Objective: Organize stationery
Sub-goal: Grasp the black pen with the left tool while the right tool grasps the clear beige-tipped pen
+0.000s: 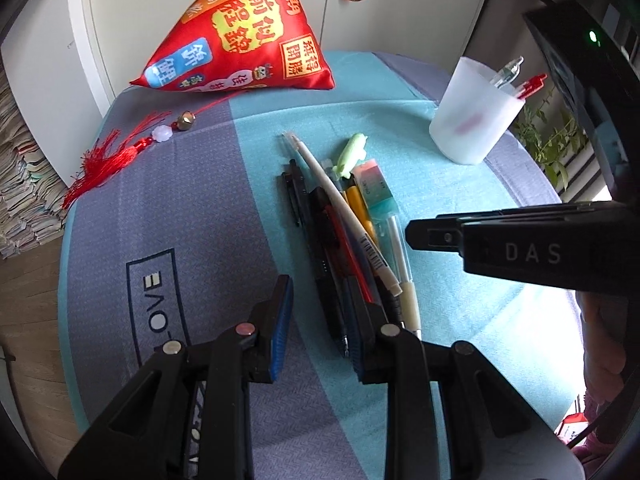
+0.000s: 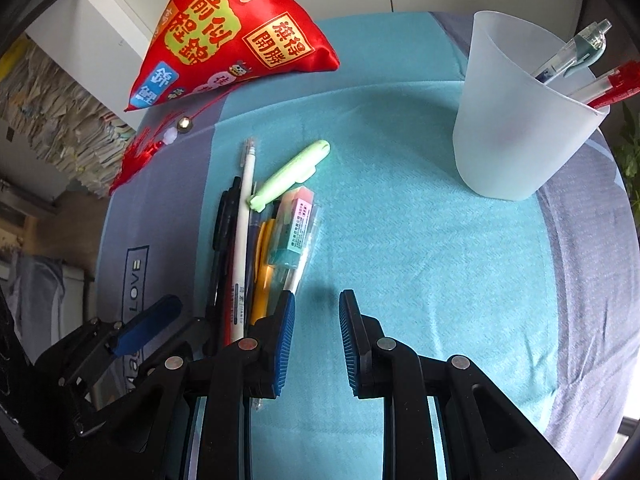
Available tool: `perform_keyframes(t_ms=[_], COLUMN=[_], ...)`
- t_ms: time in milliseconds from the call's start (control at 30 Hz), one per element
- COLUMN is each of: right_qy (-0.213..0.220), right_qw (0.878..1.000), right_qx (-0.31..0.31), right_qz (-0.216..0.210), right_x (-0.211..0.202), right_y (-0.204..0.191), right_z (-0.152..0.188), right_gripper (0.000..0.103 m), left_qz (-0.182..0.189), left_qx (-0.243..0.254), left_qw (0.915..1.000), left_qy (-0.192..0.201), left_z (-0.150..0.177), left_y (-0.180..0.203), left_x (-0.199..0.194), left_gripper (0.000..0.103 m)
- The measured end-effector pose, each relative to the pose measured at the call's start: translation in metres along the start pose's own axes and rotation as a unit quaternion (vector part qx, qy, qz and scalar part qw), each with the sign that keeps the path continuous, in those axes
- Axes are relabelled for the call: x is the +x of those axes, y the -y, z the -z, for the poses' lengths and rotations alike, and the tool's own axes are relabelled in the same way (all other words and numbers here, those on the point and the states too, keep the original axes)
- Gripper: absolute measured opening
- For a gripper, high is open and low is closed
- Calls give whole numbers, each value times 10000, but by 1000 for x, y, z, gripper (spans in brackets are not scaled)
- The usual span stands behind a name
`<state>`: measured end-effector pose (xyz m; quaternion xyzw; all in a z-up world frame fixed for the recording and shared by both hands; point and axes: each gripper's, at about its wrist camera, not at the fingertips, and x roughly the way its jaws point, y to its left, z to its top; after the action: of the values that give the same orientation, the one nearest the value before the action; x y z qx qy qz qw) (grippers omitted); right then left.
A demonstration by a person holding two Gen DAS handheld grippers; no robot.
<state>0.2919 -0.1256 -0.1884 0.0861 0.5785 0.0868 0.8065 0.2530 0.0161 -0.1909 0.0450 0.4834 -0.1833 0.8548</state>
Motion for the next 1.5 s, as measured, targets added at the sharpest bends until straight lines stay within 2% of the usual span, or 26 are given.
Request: perform_keyframes(t_ms=[67, 400, 533, 633, 667, 733, 800, 967, 1167, 1300, 1400, 1500], right_qy=[-22, -38, -85, -32, -24, 15, 8, 0, -183, -276, -341, -363], right_qw=[10000, 9996, 9993, 9991, 9986, 9974, 9970, 9957, 9932, 9903, 9887, 9886], right_qx=[-20, -228, -262, -271, -366, -576, -654, -829, -1109, -1326, -1441, -1441], right_qz=[53, 184, 256, 321, 373, 432, 414, 408, 295, 299, 230, 260], right_x=[2, 6, 11, 12, 13, 14, 12, -3, -28, -36, -35, -31], right_y=[-2, -12, -15, -17, -20, -24, -24, -7, 20, 26, 25, 25], right_z=[-2, -3, -3, -5, -4, -2, 1, 13, 46, 67, 78, 79], right_gripper=[23, 23, 23, 23, 23, 16, 15, 11, 11, 11, 11, 13], left_qz=[-111, -20, -180, -308, -332, -200, -107, 34, 160, 98, 7, -7], left_qx=[50, -32, 10, 35, 27, -28, -138, -214, -72, 59, 220, 165], left_qw=[9999, 10000, 9998, 9995, 9994, 9996, 9996, 9992, 9983, 9976, 9978, 9984], left_qy=[-78, -74, -128, -114, -129, -172, -233, -325, -547, -683, -631, -542], left_z=[0, 2, -2, -7, -8, -9, -7, 10, 47, 69, 75, 71], left_y=[2, -6, -1, 2, 2, 0, -4, -10, -2, 7, 15, 15], left_x=[6, 7, 13, 18, 19, 18, 16, -1, -25, -37, -42, -42], left_gripper=[26, 28, 29, 24, 19, 10, 9, 8, 8, 9, 8, 11])
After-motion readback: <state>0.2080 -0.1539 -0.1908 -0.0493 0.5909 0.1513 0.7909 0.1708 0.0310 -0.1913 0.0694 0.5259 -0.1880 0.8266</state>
